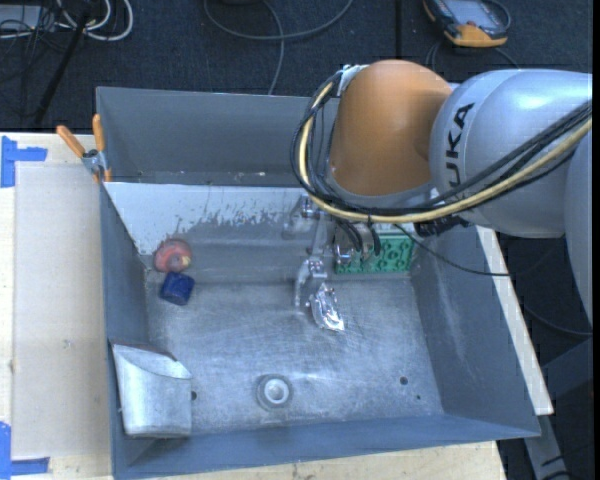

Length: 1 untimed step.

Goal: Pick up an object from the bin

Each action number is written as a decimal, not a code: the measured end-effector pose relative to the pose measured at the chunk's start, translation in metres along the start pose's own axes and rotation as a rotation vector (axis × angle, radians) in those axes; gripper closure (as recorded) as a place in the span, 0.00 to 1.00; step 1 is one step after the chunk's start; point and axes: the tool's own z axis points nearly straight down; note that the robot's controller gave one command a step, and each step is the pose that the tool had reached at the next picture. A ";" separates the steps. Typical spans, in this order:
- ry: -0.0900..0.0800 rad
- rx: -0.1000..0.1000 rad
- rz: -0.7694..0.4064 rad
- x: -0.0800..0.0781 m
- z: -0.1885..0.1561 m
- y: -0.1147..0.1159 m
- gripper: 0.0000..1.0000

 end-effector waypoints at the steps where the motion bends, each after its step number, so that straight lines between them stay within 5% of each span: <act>1: 0.019 0.003 -0.223 0.029 0.107 -0.063 0.00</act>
Offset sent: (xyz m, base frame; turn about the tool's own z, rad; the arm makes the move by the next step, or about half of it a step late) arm -0.0281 -0.0600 -0.1043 -0.2248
